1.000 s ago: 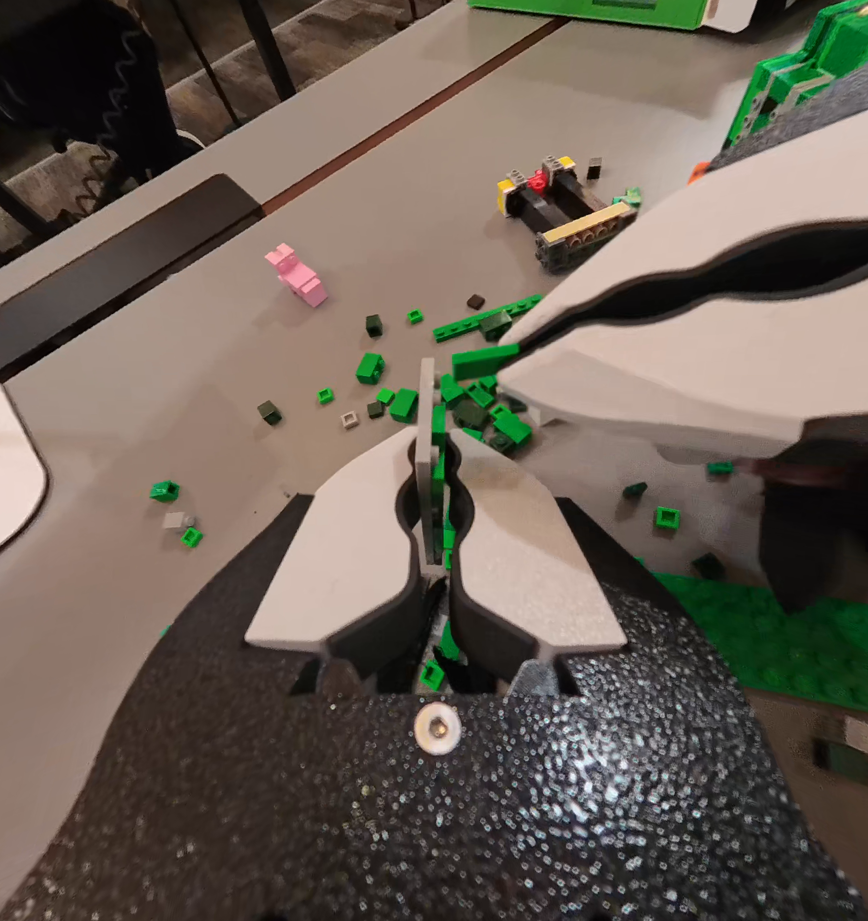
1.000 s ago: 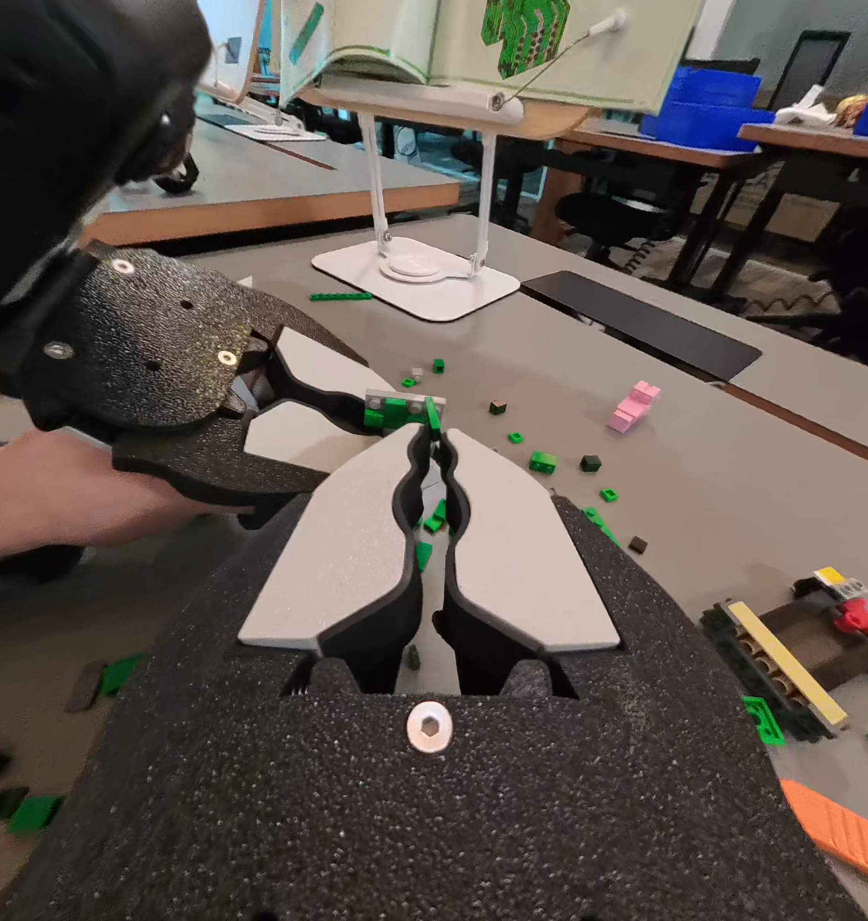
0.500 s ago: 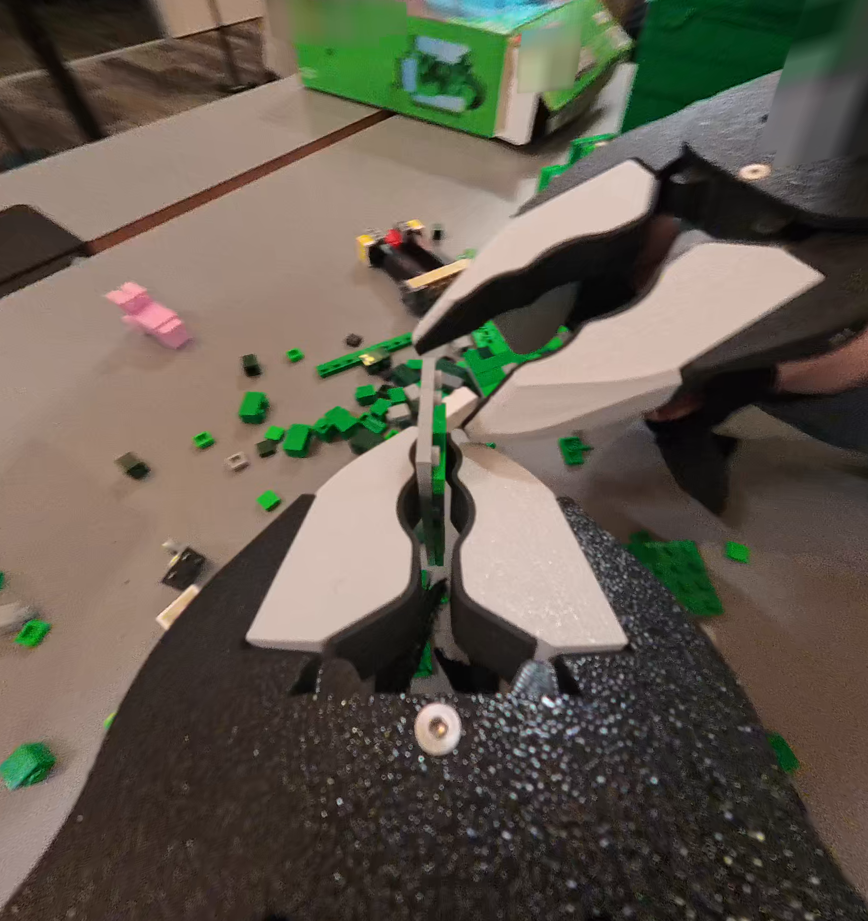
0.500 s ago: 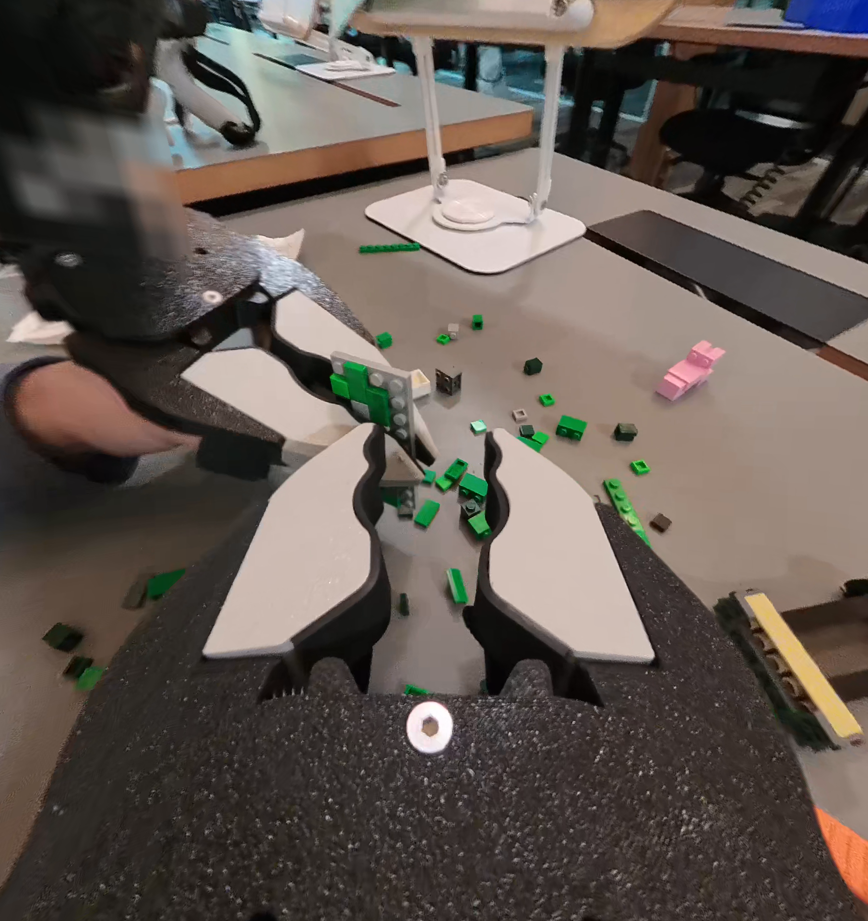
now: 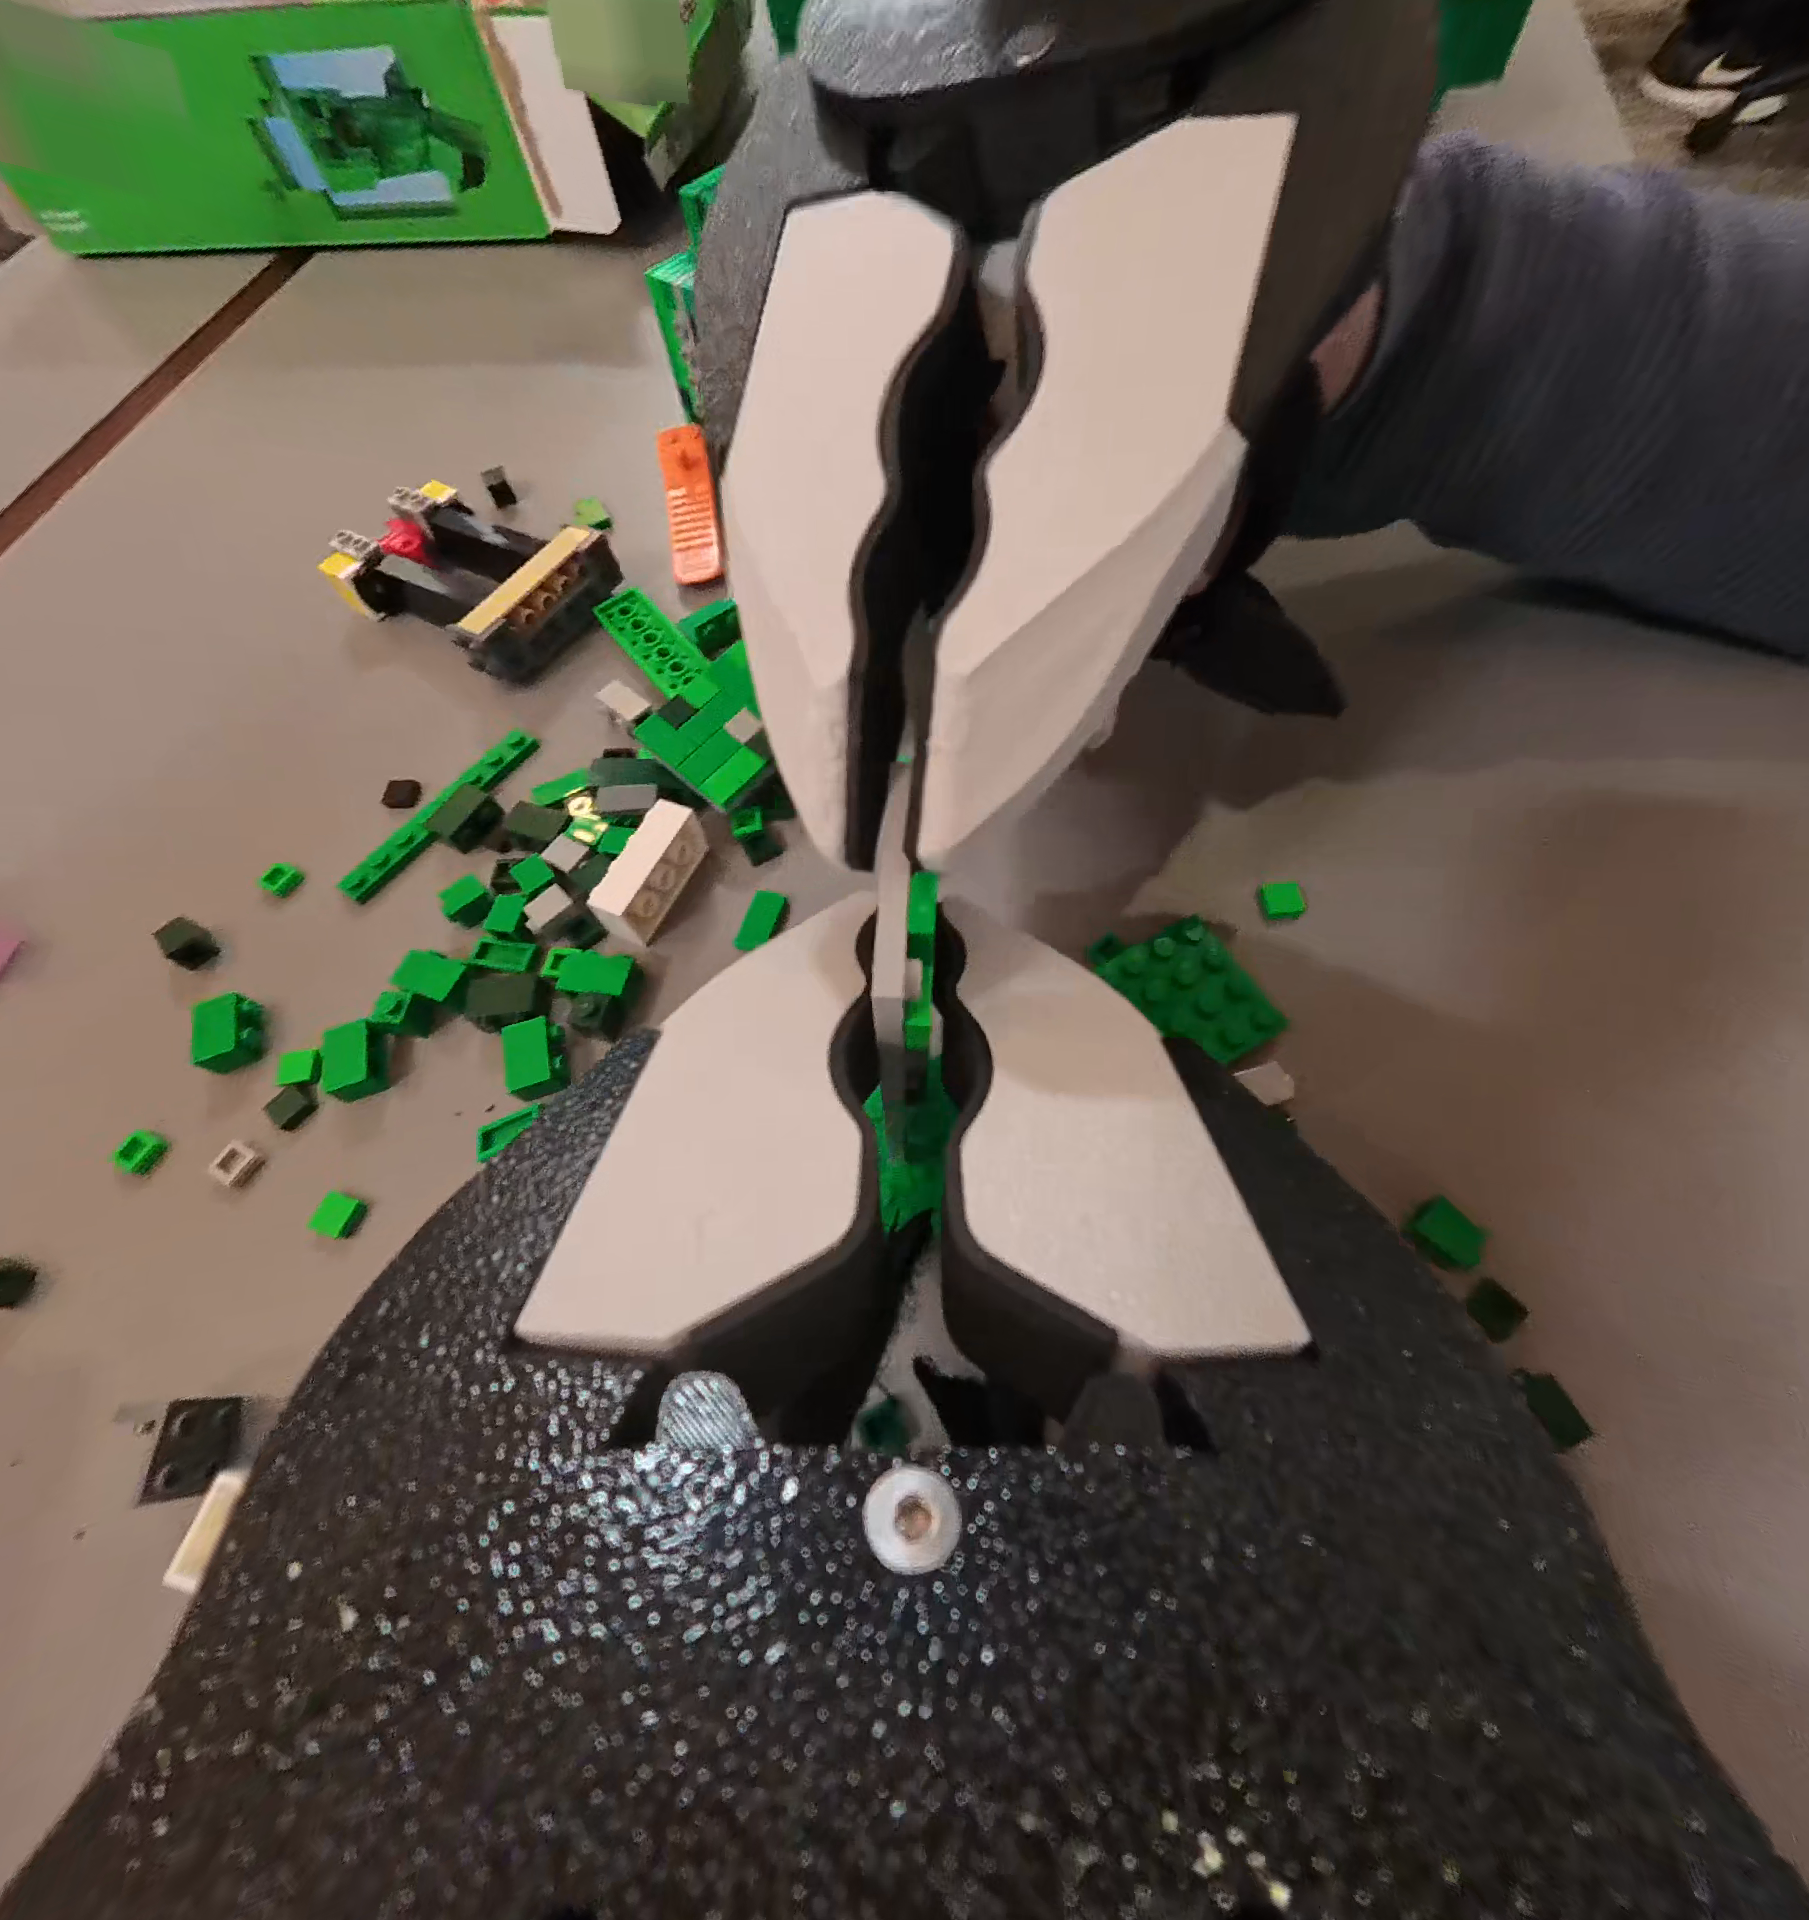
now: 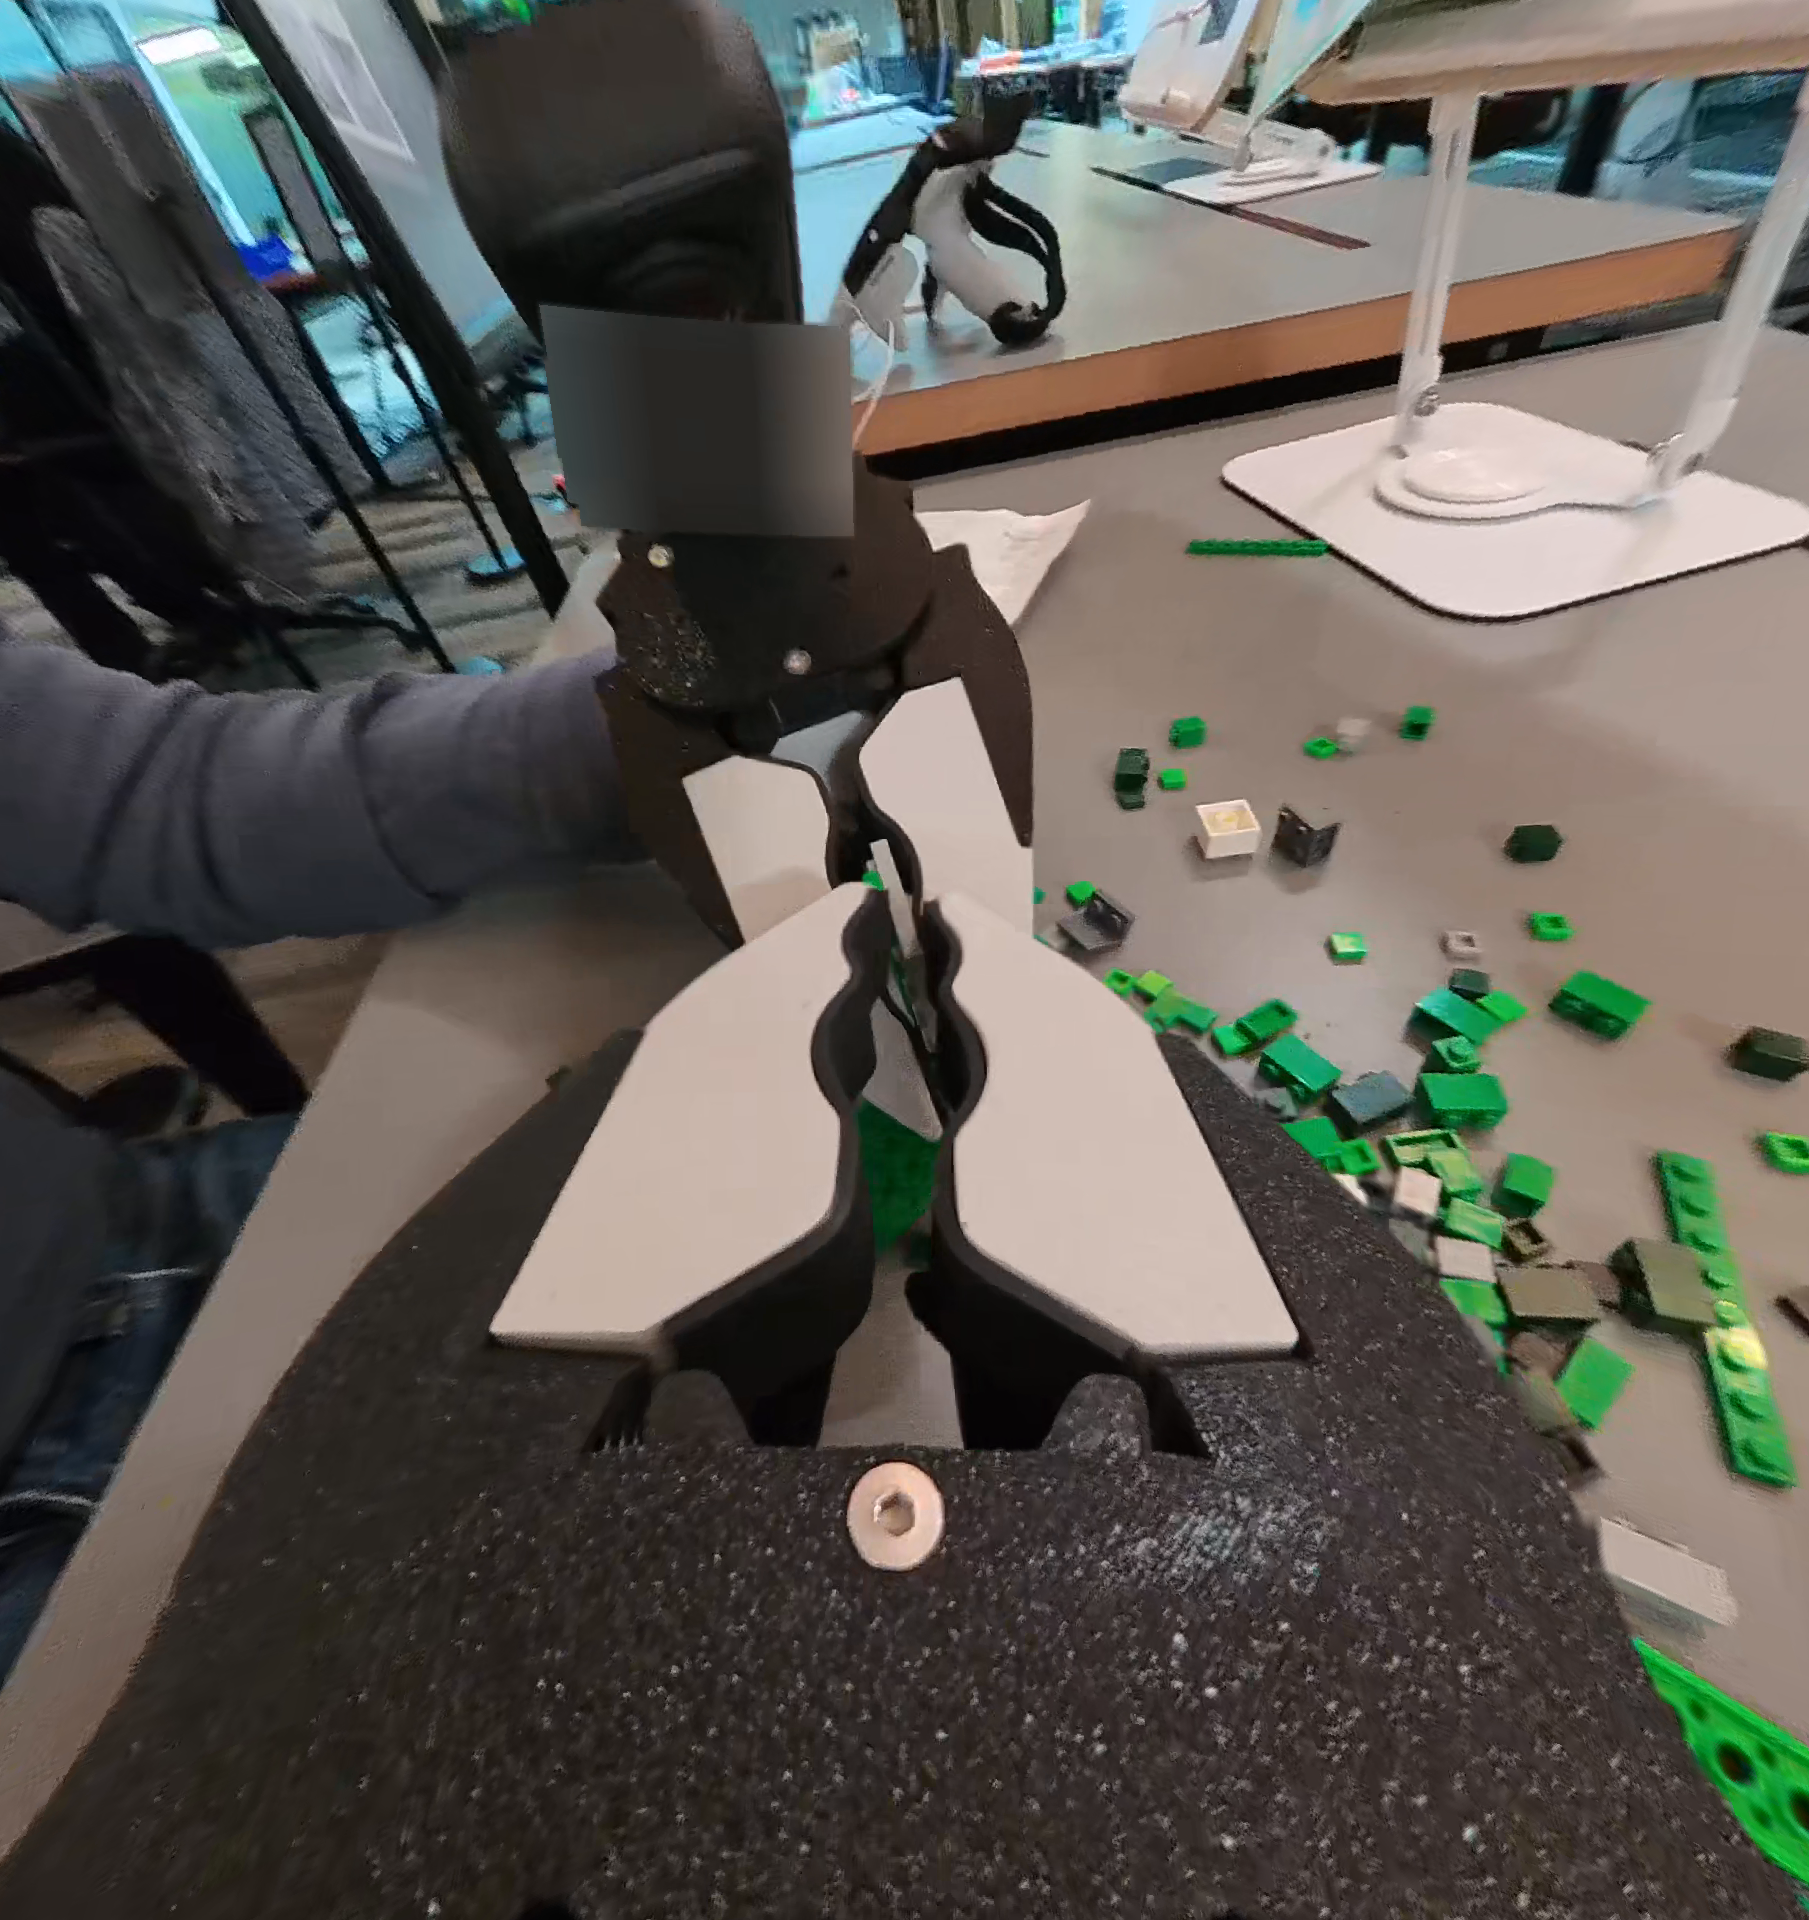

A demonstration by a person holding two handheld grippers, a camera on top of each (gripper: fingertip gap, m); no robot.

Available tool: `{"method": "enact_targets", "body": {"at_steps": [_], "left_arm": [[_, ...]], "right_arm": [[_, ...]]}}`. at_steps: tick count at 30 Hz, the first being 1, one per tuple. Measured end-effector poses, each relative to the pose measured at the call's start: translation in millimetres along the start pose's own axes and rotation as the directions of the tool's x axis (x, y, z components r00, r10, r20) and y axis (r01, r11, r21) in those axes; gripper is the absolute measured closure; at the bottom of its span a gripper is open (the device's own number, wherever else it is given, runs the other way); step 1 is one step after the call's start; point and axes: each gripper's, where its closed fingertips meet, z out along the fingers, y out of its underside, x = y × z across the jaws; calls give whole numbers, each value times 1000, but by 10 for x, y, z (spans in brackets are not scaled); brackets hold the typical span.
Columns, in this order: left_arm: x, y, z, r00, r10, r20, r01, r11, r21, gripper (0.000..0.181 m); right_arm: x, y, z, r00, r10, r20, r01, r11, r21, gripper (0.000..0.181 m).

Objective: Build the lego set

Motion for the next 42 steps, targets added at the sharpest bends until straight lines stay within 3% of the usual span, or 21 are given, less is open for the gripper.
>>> {"method": "enact_targets", "body": {"at_steps": [2, 8, 11, 14, 21, 30, 34, 38, 39, 40, 42], "left_arm": [[18, -45, 1, 1000, -20, -18, 21, 999, 32, 175], [-13, -67, 0, 990, -129, -54, 133, 989, 66, 149], [6, -204, -25, 981, -164, -99, 179, 970, 162, 165], [27, -238, -34, 948, -259, -184, 291, 941, 175, 176], [69, -252, -46, 872, -380, -308, 439, 886, 149, 166], [-53, -191, -90, 896, -377, -235, 417, 896, 153, 173], [-70, -22, -42, 962, -259, -88, 264, 963, 46, 175], [28, 49, -18, 971, -212, -106, 211, 977, -27, 175], [58, 55, -5, 972, -203, -118, 200, 979, -36, 175], [86, 52, 5, 974, -188, -126, 184, 982, -40, 175], [88, 19, -2, 989, -115, -97, 113, 993, -28, 175]], "right_arm": [[2, -35, -13, 1000, 27, 15, -28, 999, 23, 177], [96, -237, -118, 993, 116, 10, -115, 977, 177, 179], [112, -288, -179, 992, 123, 15, -124, 968, 218, 179], [122, -294, -171, 995, 95, -17, -89, 973, 215, 177], [250, -288, -148, 988, 105, -112, -77, 970, 230, 180], [284, -272, -194, 988, 89, -129, -58, 973, 223, 179], [239, -156, -206, 990, 8, -138, 10, 992, 125, 178], [63, -34, -131, 998, -26, -50, 27, 1000, 10, 145], [44, 38, -97, 998, -41, -43, 39, 998, -41, 146], [36, 85, -68, 997, -64, -42, 61, 995, -74, 160], [6, 32, -56, 998, -55, -17, 55, 998, -37, 172]]}}
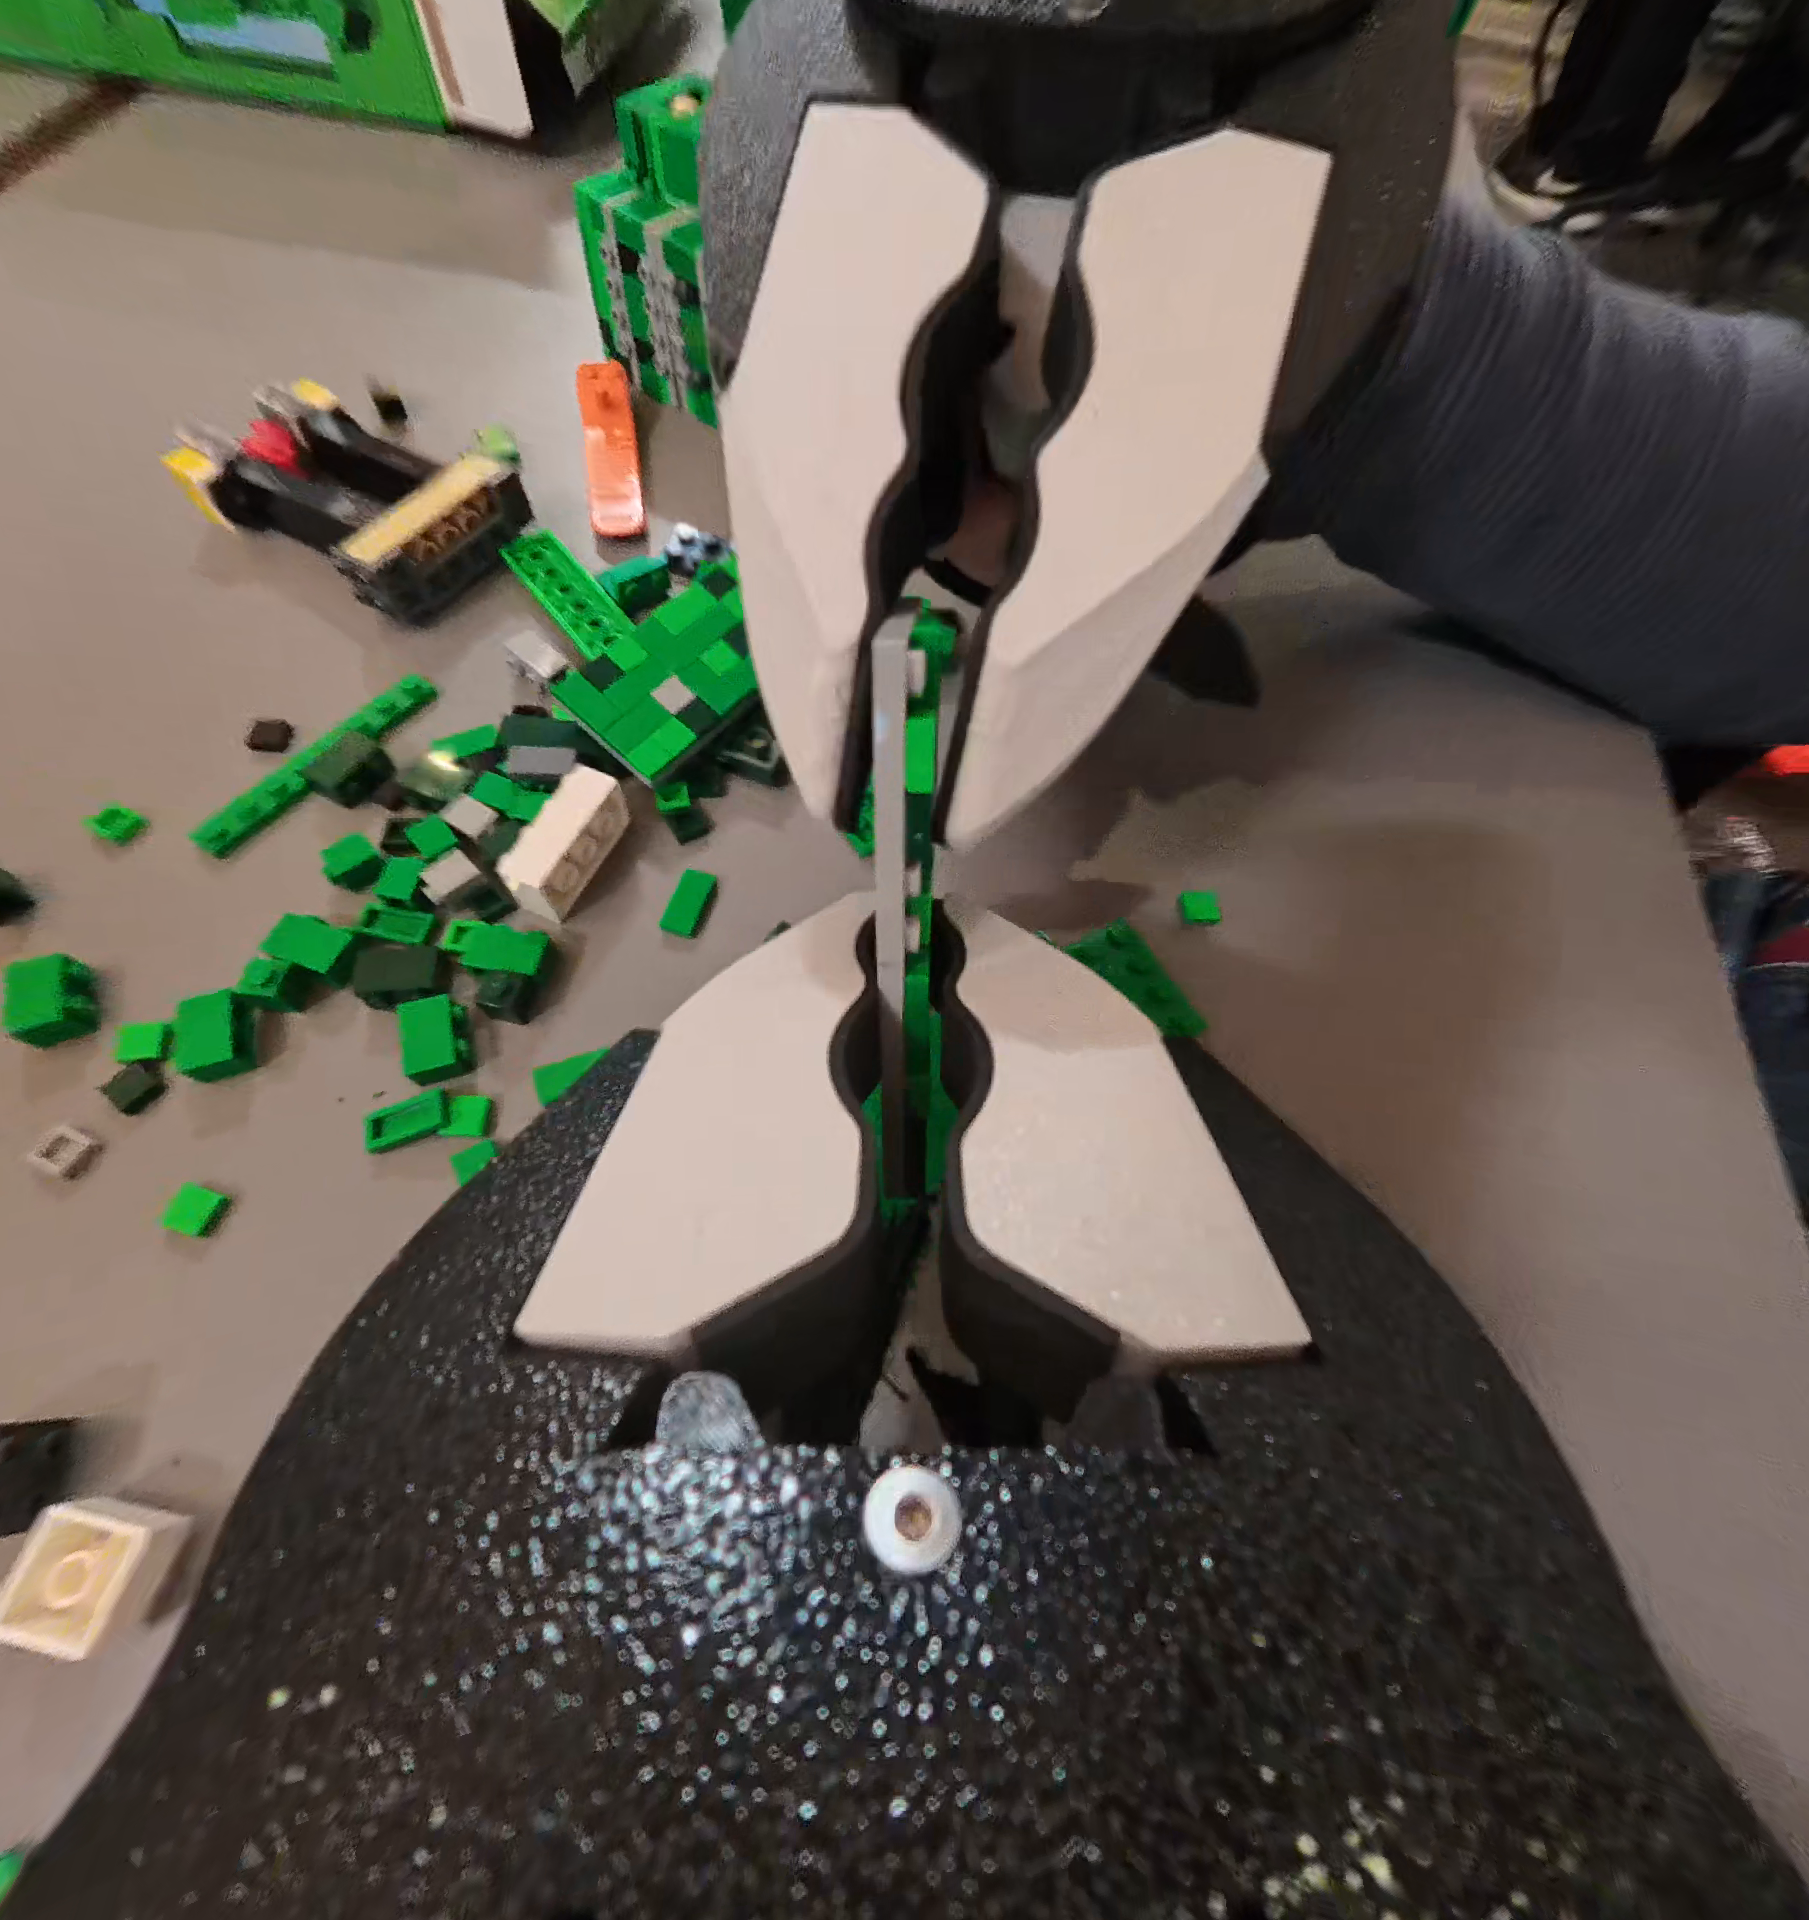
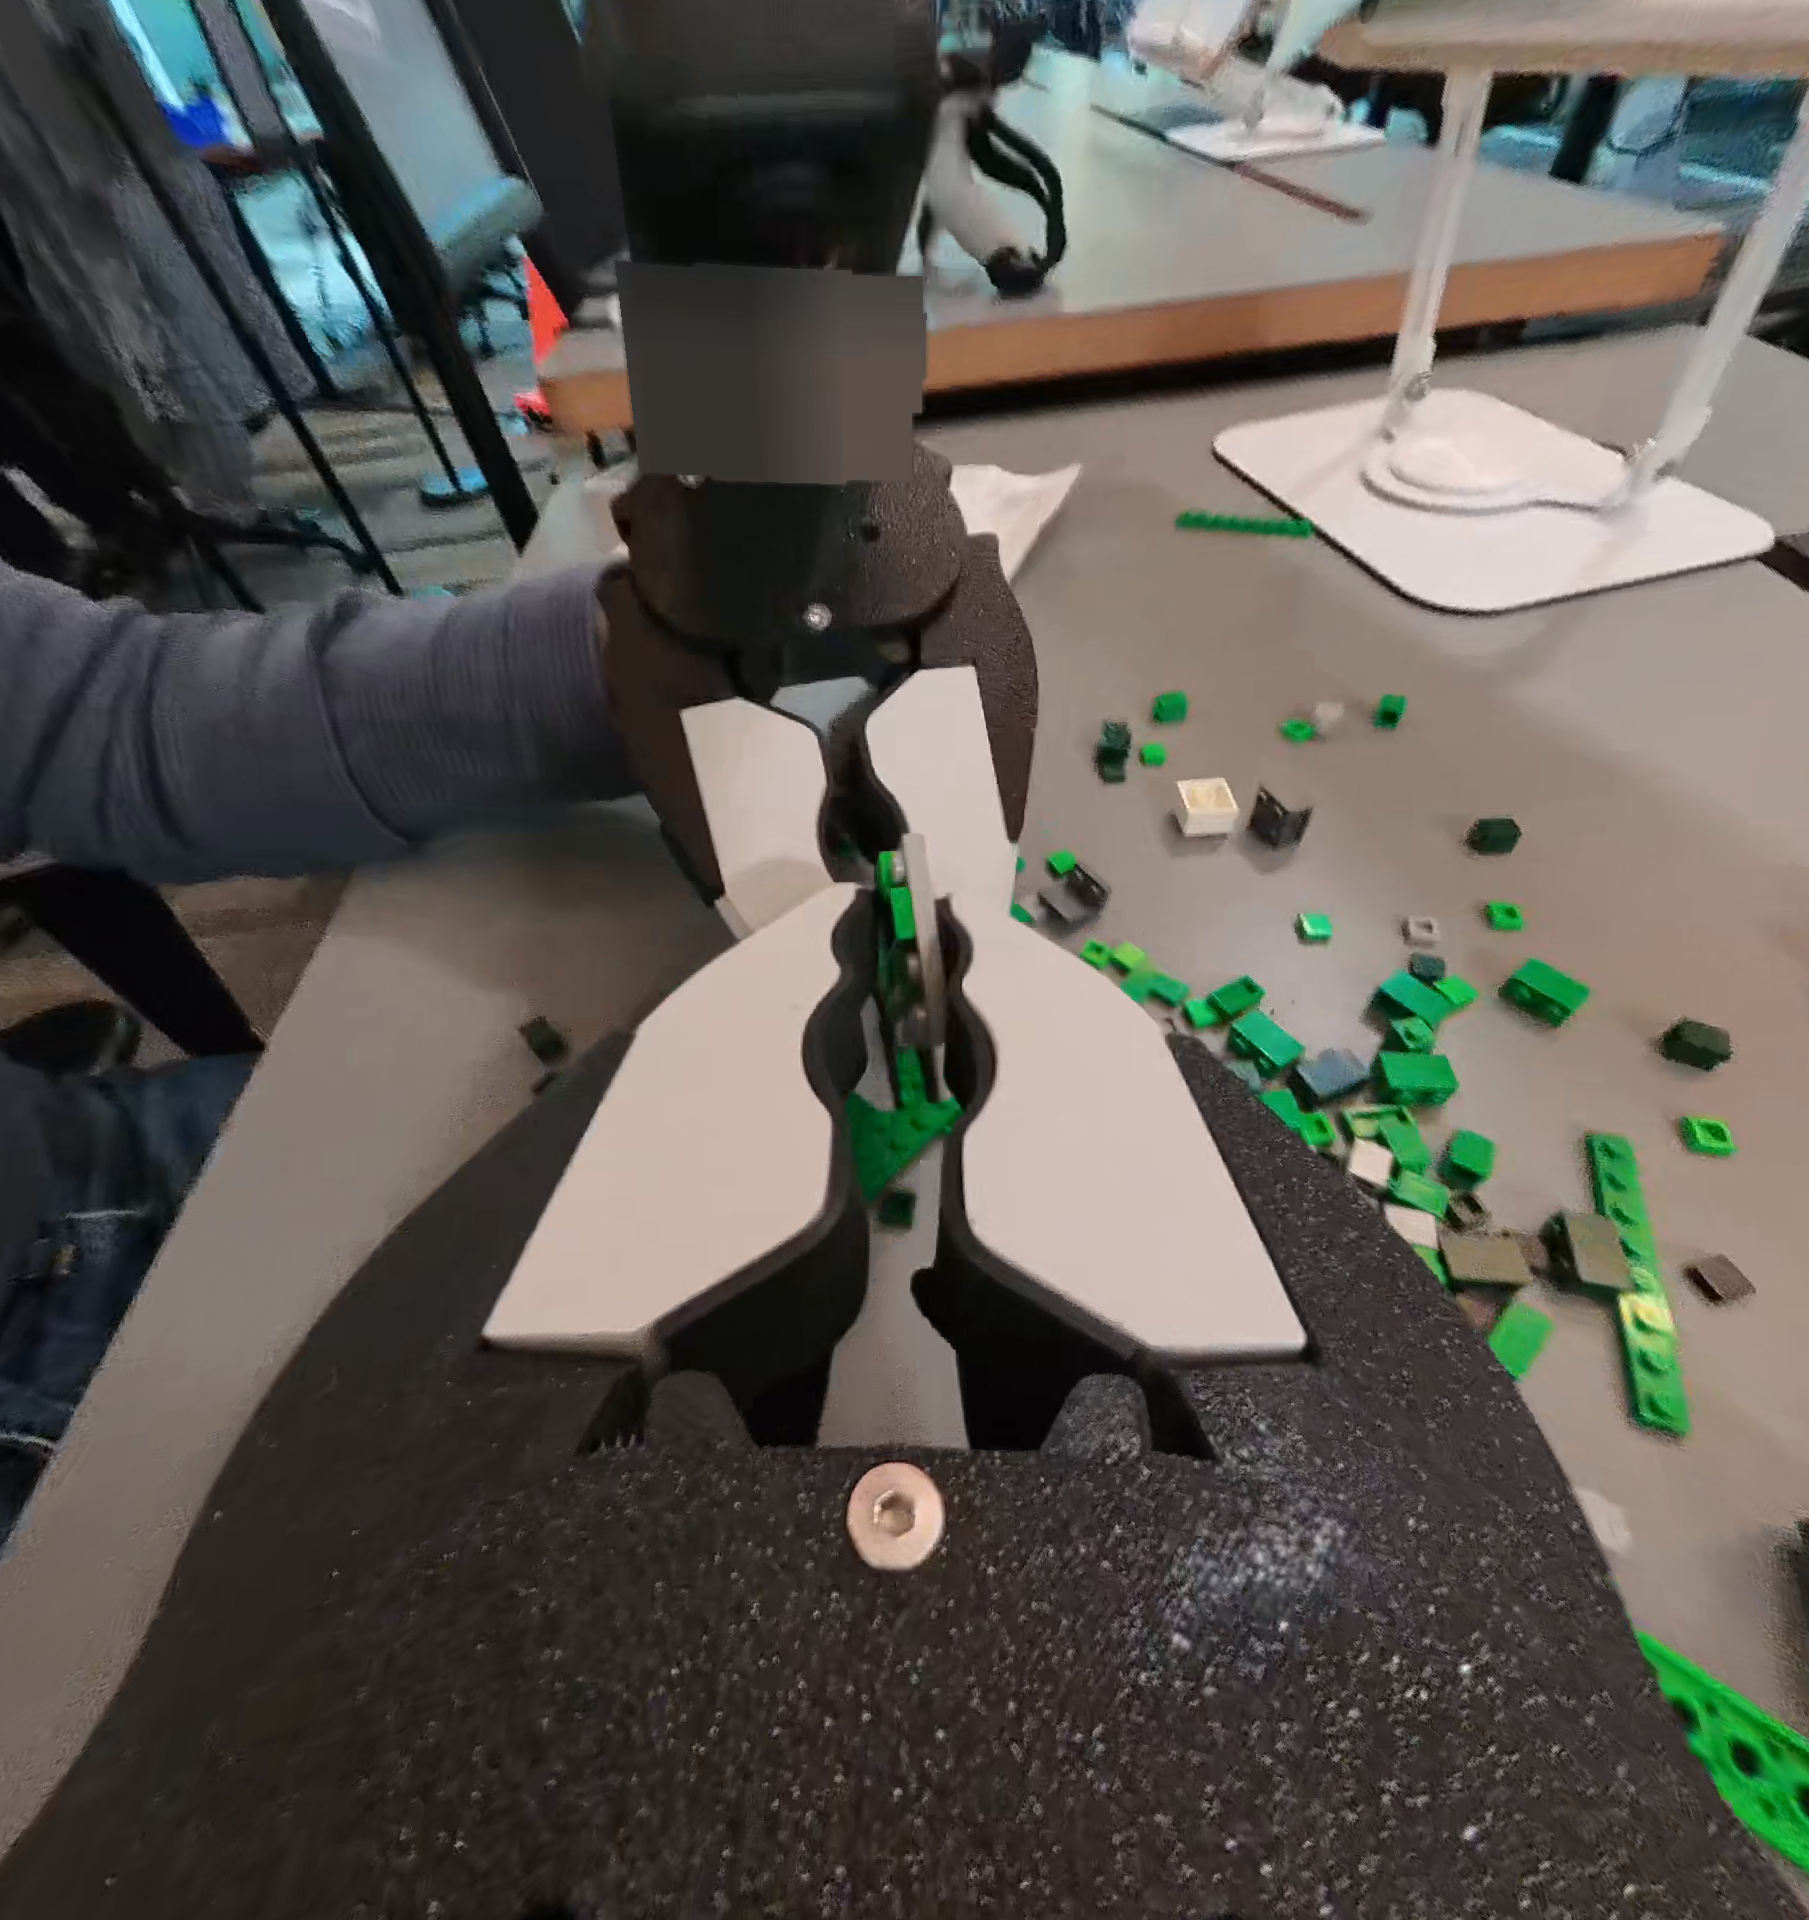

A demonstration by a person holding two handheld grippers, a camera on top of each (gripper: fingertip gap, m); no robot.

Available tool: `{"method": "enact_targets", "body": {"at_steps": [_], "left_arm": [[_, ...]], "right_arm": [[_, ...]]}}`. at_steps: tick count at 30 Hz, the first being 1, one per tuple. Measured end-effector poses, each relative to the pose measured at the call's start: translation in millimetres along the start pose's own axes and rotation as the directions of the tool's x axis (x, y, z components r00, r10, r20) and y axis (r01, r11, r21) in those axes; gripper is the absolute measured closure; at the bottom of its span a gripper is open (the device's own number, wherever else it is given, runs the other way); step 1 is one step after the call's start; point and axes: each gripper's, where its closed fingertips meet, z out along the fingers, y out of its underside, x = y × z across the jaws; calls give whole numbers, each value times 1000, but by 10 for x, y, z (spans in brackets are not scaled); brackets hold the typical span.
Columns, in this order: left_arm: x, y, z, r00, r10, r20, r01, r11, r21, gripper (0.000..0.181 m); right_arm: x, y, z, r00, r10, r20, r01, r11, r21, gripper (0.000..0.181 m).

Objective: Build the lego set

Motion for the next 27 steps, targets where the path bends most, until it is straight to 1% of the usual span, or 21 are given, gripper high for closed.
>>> {"method": "enact_targets", "body": {"at_steps": [1, 2, 4, 6, 7, 8, 9, 10, 11, 13, 18, 22, 24, 25, 27], "left_arm": [[-13, -60, -29, 1000, 25, 17, -25, 999, 33, 175], [-29, -156, -61, 999, 23, 31, -26, 995, 95, 170], [-75, -335, -148, 999, -18, 46, 7, 974, 227, 164], [-106, -372, -210, 998, -53, 32, 42, 960, 279, 145], [-130, -381, -226, 996, -82, 22, 71, 952, 296, 142], [-138, -403, -243, 994, -107, -1, 102, 941, 321, 145], [-120, -440, -267, 992, -121, -37, 126, 927, 353, 153], [-112, -482, -296, 989, -133, -66, 148, 910, 388, 167], [-108, -511, -318, 985, -146, -91, 171, 895, 411, 170], [-91, -508, -318, 975, -173, -139, 215, 887, 408, 173], [-76, -493, -309, 961, -202, -187, 262, 882, 393, 173], [-111, -561, -426, 941, -237, -241, 324, 833, 447, 173], [-115, -527, -417, 940, -245, -237, 327, 845, 424, 173], [-120, -507, -399, 940, -254, -227, 328, 852, 408, 174], [-163, -446, -335, 938, -294, -185, 343, 867, 360, 175]], "right_arm": [[2, -72, -19, 999, 36, 19, -37, 998, 49, 173], [23, -157, -45, 997, 72, 28, -75, 991, 110, 175], [78, -296, -101, 992, 124, 36, -129, 965, 228, 176], [126, -400, -161, 986, 159, 43, -164, 933, 322, 176], [146, -439, -193, 984, 170, 45, -175, 918, 357, 176], [156, -471, -224, 983, 178, 51, -184, 904, 385, 176], [160, -499, -253, 981, 183, 60, -191, 893, 408, 176], [157, -520, -274, 980, 187, 70, -199, 884, 423, 176], [159, -528, -279, 979, 191, 73, -204, 880, 429, 176], [163, -511, -274, 984, 173, 49, -177, 893, 415, 175], [130, -431, -299, 994, 112, 19, -112, 934, 340, 175], [127, -347, -320, 993, 115, 31, -119, 950, 290, 175], [147, -282, -308, 991, 133, 28, -136, 958, 254, 175], [190, -235, -307, 990, 139, -2, -135, 964, 228, 173], [334, -139, -321, 985, 104, -137, -81, 983, 165, 166]]}}
